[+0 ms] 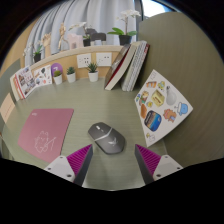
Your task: Arrange mouse
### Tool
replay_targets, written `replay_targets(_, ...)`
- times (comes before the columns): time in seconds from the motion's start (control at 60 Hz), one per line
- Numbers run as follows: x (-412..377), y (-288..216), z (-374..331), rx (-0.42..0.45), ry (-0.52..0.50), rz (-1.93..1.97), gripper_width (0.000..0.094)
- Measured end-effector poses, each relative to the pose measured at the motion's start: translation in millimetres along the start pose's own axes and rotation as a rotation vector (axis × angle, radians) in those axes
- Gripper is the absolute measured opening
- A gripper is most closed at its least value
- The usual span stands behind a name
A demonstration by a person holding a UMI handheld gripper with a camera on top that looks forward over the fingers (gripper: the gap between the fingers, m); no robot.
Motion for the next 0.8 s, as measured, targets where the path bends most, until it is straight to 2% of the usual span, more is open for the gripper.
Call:
replay_targets(0.167, 5, -26, 30, -0.034, -0.018, -0.01, 0.082)
replay_targets(0.367, 9, -48, 52, -0.059, -0.029, 0.026, 0.0734)
replay_targets(0.45, 10, -54, 58, -0.061, -0.027, 0.029, 0.0637)
replay_targets(0.467, 10, -55, 59, -0.061, -0.025, 0.031, 0.0646)
replay_targets(0.5, 11, -56, 60, -0.062, -0.022, 0.038, 0.0568)
replay_targets(0.517, 12, -57, 60, -0.062, -0.017, 0.04, 0.0488)
replay_targets(0.667, 13, -57, 61, -0.073, -0.012, 0.051, 0.0429)
replay_targets(0.683, 13, -57, 61, -0.072, -0.012, 0.048, 0.0399)
replay_targets(0.783, 12, -56, 61, -0.08, -0.005, 0.04, 0.0357)
replay_targets(0.8, 12, -57, 61, -0.081, -0.002, 0.035, 0.0324)
Point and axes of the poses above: the point between the fingertips, and its own axes, seen from behind it with the camera up: x to the right, y down, z forward, the way the camera looks, the point moved 2 cm from there along -z, backward, against the way the camera looks, and after that the axes turned 6 degrees about -x, right-handed, at the moved point
